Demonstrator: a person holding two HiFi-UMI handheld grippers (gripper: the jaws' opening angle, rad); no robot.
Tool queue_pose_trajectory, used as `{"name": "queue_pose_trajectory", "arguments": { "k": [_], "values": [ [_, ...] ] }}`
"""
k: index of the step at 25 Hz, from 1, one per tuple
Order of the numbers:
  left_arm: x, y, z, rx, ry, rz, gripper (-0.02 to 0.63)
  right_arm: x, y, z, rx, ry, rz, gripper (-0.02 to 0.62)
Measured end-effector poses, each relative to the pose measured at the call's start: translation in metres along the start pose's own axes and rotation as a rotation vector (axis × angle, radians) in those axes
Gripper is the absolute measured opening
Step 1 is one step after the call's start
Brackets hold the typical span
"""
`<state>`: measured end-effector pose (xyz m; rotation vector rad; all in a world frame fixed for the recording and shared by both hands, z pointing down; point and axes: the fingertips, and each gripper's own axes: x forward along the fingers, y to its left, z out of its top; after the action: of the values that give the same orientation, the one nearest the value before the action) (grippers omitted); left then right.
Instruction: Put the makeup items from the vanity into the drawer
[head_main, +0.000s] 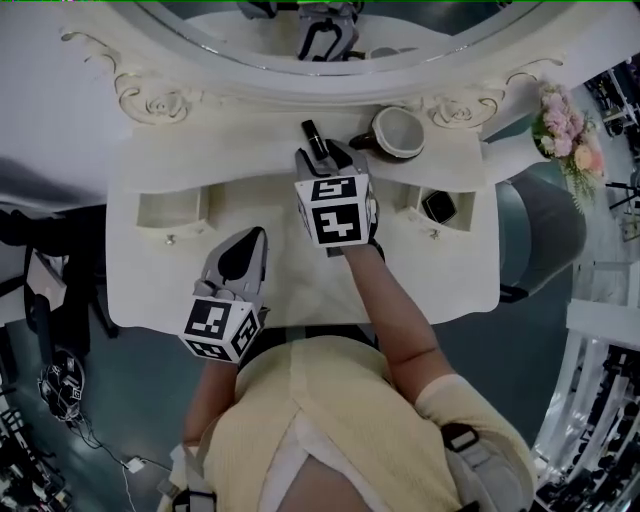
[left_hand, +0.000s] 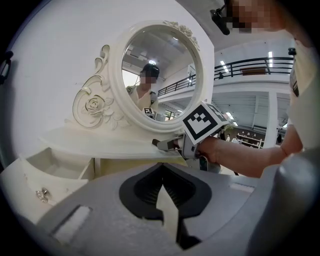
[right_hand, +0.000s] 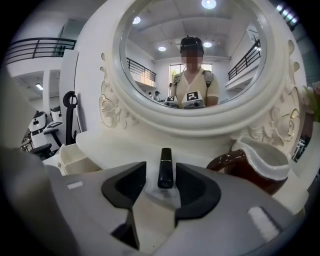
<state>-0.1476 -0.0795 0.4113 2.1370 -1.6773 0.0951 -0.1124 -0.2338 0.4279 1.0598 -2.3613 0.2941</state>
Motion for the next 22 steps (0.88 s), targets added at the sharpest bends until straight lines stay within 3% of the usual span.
{"name": "queue_pose_trajectory", "arguments": {
  "k": [6,22],
  "values": [
    [-0.001,0.004,-0.001,-0.002,0.001,-0.002,-0.002,0.007,-0.008,-0.005,-0.009,0.033,-0.045,0.106],
    [0.01,-0.007,0.006,0.026,-0.007,-0.057,-0.002,-0.031,0.012,0.008,-0.113,-0.064,0.111,0.104]
  ]
}}
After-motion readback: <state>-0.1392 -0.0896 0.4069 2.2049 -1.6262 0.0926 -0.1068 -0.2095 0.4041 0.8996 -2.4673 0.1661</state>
